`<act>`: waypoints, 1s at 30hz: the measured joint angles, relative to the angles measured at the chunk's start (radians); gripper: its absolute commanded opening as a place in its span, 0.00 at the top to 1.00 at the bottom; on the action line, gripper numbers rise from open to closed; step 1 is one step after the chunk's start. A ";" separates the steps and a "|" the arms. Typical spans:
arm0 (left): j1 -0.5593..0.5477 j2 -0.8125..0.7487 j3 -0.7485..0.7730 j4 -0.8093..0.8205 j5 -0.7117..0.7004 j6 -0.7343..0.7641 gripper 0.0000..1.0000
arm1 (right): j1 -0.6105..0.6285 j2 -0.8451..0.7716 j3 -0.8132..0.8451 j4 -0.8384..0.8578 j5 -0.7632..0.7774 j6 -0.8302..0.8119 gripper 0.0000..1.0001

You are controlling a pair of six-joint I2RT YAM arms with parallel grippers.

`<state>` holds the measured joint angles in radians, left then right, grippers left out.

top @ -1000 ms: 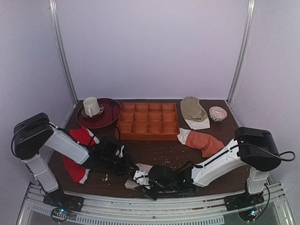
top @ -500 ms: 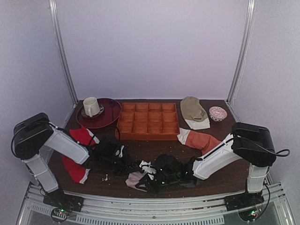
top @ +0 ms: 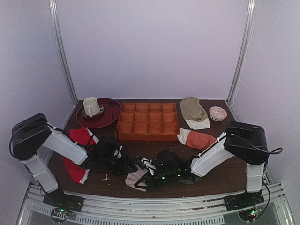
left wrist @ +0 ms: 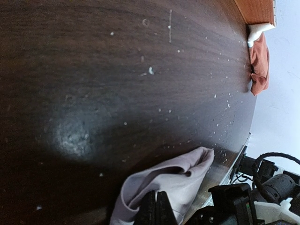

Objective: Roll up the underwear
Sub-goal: Roll the underwear at the center of the board.

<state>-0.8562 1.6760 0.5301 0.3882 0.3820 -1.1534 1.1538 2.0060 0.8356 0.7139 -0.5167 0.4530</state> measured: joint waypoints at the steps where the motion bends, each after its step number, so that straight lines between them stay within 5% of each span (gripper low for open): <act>1: 0.000 0.000 0.000 -0.001 0.000 0.000 1.00 | -0.003 0.003 0.000 0.003 -0.007 0.008 1.00; 18: 0.000 -0.021 -0.002 -0.034 -0.010 -0.002 1.00 | -0.032 0.066 0.022 0.065 -0.099 0.168 1.00; 30: 0.006 -0.262 0.024 -0.254 -0.058 0.039 0.79 | -0.054 0.101 0.022 0.140 -0.163 0.213 1.00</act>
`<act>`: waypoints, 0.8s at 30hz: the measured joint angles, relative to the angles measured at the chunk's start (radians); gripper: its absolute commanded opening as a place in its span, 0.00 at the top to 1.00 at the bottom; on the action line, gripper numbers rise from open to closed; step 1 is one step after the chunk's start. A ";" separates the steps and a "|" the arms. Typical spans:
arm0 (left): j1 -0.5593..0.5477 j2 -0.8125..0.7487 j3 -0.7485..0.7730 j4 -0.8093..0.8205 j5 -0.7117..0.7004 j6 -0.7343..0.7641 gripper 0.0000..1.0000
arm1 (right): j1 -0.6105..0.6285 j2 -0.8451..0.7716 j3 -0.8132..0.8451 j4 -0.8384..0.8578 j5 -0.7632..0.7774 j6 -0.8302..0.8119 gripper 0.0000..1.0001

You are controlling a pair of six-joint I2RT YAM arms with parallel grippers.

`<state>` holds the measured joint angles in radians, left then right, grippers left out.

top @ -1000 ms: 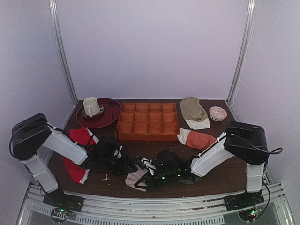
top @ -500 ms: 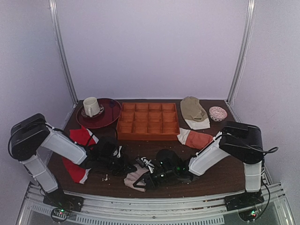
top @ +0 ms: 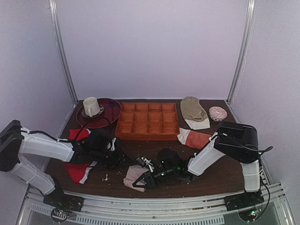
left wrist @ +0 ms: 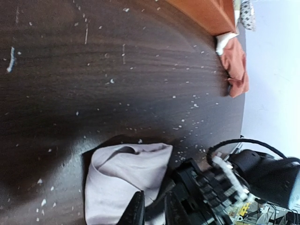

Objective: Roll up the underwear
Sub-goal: Roll the underwear at the center of the board.

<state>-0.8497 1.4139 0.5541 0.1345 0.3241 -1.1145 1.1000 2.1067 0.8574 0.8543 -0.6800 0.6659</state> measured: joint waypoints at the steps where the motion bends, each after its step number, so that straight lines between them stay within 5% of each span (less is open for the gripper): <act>1: 0.000 -0.031 -0.002 -0.020 -0.005 0.000 0.78 | -0.005 0.002 0.000 0.004 -0.008 0.004 1.00; 14: -0.022 -0.469 -0.237 -0.214 -0.088 -0.134 0.57 | -0.024 0.012 0.007 0.010 -0.067 0.018 1.00; 24: -0.208 -0.483 -0.257 -0.233 -0.213 -0.282 0.52 | -0.022 -0.003 0.035 -0.118 -0.056 -0.016 1.00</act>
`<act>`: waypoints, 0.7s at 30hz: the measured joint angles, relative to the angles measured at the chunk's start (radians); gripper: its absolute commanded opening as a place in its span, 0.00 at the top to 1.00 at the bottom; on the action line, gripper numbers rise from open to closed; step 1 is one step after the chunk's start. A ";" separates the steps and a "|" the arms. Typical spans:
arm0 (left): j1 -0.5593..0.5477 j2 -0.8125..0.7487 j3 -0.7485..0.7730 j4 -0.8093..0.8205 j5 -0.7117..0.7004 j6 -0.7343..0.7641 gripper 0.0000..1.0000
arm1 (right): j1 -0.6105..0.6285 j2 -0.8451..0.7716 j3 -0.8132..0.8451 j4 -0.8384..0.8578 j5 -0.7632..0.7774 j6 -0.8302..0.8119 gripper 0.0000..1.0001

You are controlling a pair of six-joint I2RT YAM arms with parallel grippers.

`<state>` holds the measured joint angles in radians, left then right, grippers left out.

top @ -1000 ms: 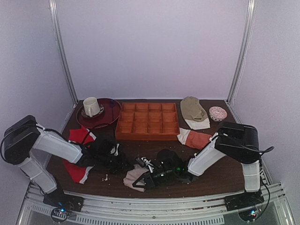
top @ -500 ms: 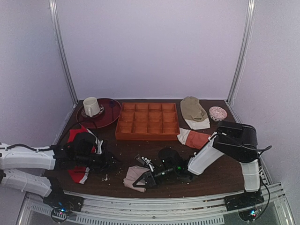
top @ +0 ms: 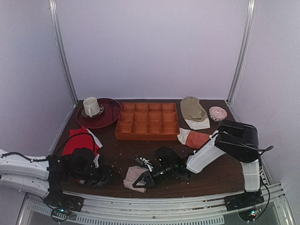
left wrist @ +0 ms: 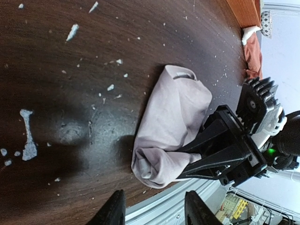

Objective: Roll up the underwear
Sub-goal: Roll the underwear at the center of the board.

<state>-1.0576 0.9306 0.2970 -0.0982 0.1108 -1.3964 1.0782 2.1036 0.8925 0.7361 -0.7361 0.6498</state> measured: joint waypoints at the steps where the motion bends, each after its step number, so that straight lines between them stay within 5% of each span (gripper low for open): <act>1: -0.013 0.010 -0.003 0.014 -0.010 -0.014 0.50 | 0.000 0.000 0.000 -0.003 0.001 0.000 1.00; 21: -0.140 0.238 -0.050 0.294 -0.138 -0.169 0.46 | 0.000 -0.006 0.005 -0.034 0.014 0.002 1.00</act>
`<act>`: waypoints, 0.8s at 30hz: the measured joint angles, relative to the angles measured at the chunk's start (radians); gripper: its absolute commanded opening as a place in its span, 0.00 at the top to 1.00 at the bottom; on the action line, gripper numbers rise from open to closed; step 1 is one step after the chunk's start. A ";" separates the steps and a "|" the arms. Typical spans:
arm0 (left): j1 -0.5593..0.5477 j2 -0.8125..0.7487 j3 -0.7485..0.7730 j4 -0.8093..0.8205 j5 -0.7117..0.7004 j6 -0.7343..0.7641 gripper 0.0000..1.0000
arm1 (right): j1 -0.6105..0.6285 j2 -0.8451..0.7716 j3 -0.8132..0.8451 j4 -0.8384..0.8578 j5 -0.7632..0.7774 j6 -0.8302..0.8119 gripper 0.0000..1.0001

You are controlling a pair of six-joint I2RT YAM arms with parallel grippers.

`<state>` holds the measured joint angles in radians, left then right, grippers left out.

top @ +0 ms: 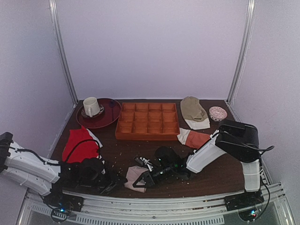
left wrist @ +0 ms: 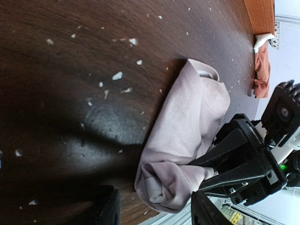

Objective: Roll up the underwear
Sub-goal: Roll the underwear at the center of the board.

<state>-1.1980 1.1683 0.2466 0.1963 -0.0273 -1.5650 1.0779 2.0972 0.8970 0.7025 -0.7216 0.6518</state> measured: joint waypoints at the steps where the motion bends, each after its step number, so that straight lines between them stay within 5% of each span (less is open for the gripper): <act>1: -0.001 0.018 0.000 0.024 0.000 -0.003 0.46 | 0.000 0.000 0.000 0.000 0.000 0.000 1.00; 7: -0.001 0.050 0.000 0.080 0.000 -0.006 0.48 | 0.000 0.000 0.001 -0.003 0.000 -0.002 1.00; 10: -0.001 0.066 0.000 0.101 0.001 -0.006 0.52 | 0.000 -0.001 0.001 -0.004 0.000 -0.003 1.00; 12: -0.001 0.086 0.000 0.121 0.002 -0.008 0.63 | 0.000 -0.001 0.002 -0.004 0.000 -0.005 1.00; 19: -0.002 0.170 0.000 0.227 0.007 -0.010 0.67 | 0.000 -0.002 0.010 -0.011 -0.001 -0.013 1.00; 24: -0.002 0.214 -0.004 0.286 0.011 -0.014 0.98 | -0.002 -0.006 0.011 -0.025 0.000 -0.019 1.00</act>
<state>-1.1995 1.3819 0.2424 0.4828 -0.0162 -1.5787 1.0763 2.0907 0.9081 0.6777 -0.7219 0.6323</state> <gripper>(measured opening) 0.196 0.114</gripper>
